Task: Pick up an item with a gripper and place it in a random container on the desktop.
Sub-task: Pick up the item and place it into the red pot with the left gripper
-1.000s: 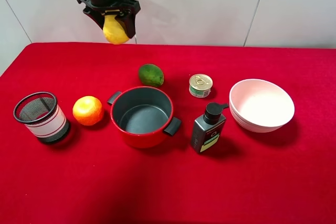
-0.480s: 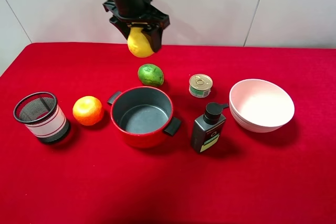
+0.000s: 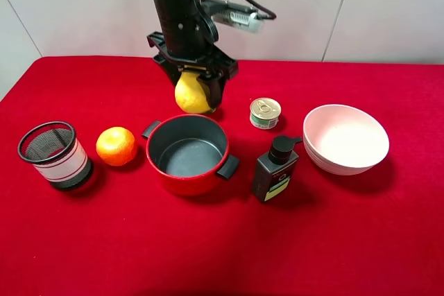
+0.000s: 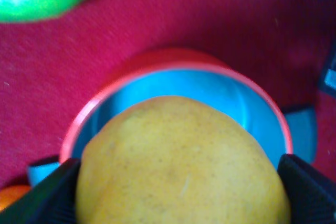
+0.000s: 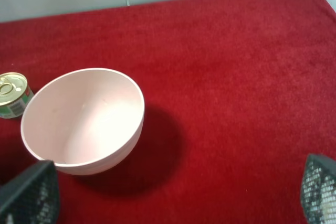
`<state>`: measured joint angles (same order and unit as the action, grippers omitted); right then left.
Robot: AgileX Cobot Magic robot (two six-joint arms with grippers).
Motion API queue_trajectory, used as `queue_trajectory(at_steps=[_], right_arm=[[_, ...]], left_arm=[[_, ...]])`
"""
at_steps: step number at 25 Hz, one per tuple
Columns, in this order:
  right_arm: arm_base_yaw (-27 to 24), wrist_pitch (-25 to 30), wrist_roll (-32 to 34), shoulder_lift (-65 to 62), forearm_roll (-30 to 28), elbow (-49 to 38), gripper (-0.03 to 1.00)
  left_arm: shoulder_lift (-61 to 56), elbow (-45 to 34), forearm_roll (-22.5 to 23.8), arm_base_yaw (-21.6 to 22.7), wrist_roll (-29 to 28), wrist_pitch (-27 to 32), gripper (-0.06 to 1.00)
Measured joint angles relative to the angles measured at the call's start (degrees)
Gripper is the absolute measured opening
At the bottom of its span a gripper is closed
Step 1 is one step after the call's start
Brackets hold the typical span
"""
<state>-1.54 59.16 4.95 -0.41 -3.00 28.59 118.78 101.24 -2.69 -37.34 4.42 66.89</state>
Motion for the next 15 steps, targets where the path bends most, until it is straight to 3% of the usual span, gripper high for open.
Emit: queue_trajectory(at_steps=[15], right_arm=[[0.00, 0.00, 0.00, 0.00, 0.00, 0.00, 0.69]], left_arm=[[-0.35, -10.93, 0.75, -2.32, -0.07, 0.00, 0.71]])
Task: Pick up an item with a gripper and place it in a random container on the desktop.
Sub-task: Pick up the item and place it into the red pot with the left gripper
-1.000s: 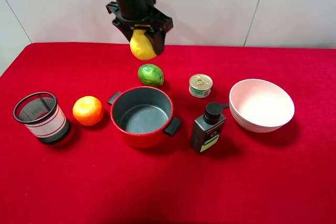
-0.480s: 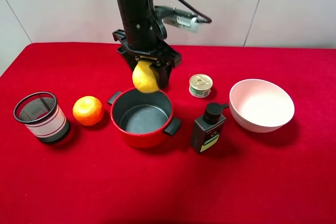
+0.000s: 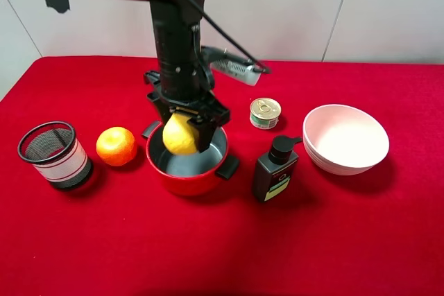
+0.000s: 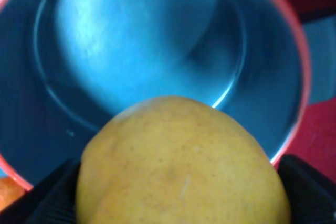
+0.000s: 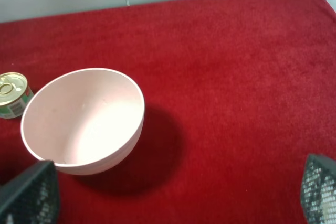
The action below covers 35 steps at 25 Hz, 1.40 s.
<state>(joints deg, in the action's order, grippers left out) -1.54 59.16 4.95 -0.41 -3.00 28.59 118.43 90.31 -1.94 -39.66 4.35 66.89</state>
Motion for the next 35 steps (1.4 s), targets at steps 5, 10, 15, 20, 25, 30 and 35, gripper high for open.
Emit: queue_trajectory(at_steps=[5, 10, 15, 20, 25, 30, 35], right_arm=[[0.00, 0.00, 0.00, 0.00, 0.00, 0.00, 0.69], [0.00, 0.00, 0.00, 0.00, 0.00, 0.00, 0.69], [0.00, 0.00, 0.00, 0.00, 0.00, 0.00, 0.69], [0.00, 0.00, 0.00, 0.00, 0.00, 0.00, 0.69], [0.00, 0.00, 0.00, 0.00, 0.00, 0.00, 0.69], [0.00, 0.00, 0.00, 0.00, 0.00, 0.00, 0.69], [0.00, 0.00, 0.00, 0.00, 0.00, 0.00, 0.69]], left_arm=[[0.00, -1.28, 1.40, 0.00, 0.00, 0.00, 0.71], [0.00, -1.28, 2.93, 0.00, 0.51, -0.10, 0.71], [0.00, -1.28, 3.17, 0.00, 0.84, -0.94, 0.71], [0.00, -1.28, 3.17, 0.00, 0.89, -1.81, 0.71], [0.00, -1.28, 3.20, 0.00, 0.89, -2.56, 0.71], [0.00, -1.28, 3.24, 0.00, 0.90, -3.03, 0.90], [0.00, -1.28, 3.24, 0.00, 0.90, -4.06, 0.98]])
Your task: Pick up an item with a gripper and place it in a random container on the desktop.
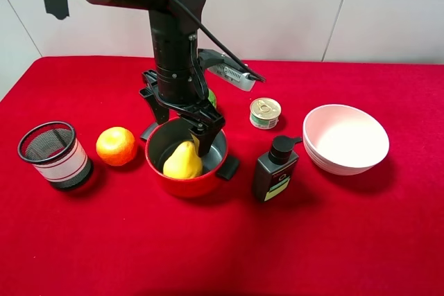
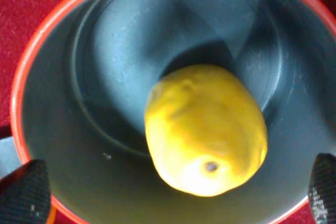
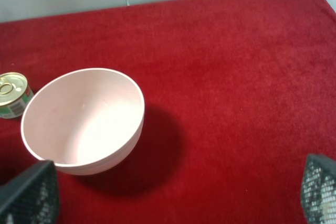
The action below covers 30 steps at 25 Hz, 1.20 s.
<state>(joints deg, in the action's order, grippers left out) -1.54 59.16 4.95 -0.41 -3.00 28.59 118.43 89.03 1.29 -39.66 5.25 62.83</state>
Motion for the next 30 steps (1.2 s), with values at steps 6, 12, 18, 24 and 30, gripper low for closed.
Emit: queue_trajectory(at_steps=[6, 12, 18, 24, 30], right_arm=[[0.00, 0.00, 0.00, 0.00, 0.00, 0.00, 0.69], [0.00, 0.00, 0.00, 0.00, 0.00, 0.00, 0.69], [0.00, 0.00, 0.00, 0.00, 0.00, 0.00, 0.69], [0.00, 0.00, 0.00, 0.00, 0.00, 0.00, 0.69], [0.00, 0.00, 0.00, 0.00, 0.00, 0.00, 0.69]], left_arm=[[0.00, 0.18, 0.04, 0.00, 0.00, 0.12, 0.99], [-1.03, 2.49, 0.04, 0.00, 0.00, 1.70, 0.99], [-5.70, 4.33, 0.84, 0.00, 0.00, 3.85, 0.99], [-11.40, 4.33, 3.19, 0.00, 0.05, 4.05, 0.99], [-16.87, 3.64, 5.23, 0.00, -0.67, 4.12, 0.99]])
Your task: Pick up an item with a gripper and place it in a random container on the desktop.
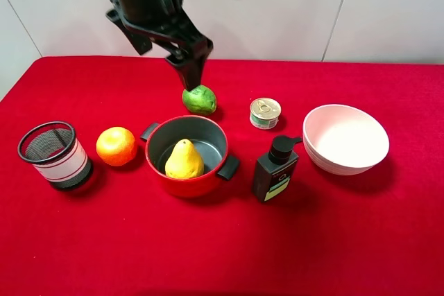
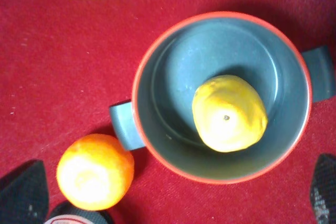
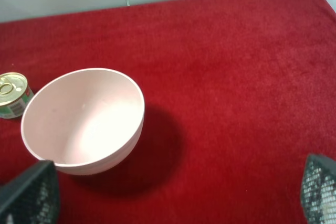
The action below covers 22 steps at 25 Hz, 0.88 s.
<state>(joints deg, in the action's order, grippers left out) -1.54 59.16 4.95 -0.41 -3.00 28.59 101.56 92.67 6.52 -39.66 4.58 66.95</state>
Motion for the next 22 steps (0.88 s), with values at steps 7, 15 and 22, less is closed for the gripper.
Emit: queue_trajectory(at_steps=[7, 15, 22], right_arm=[[0.00, 0.00, 0.00, 0.00, 0.00, 0.00, 0.69], [0.00, 0.00, 0.00, 0.00, 0.00, 0.00, 0.69], [0.00, 0.00, 0.00, 0.00, 0.00, 0.00, 0.69]], left_arm=[[-7.71, -5.80, 0.14, 0.00, -0.20, 0.00, 0.99], [-16.57, -16.43, 0.38, 0.00, -0.20, 0.00, 0.99], [-30.52, -27.66, 0.38, 0.00, -0.50, 0.05, 0.99]])
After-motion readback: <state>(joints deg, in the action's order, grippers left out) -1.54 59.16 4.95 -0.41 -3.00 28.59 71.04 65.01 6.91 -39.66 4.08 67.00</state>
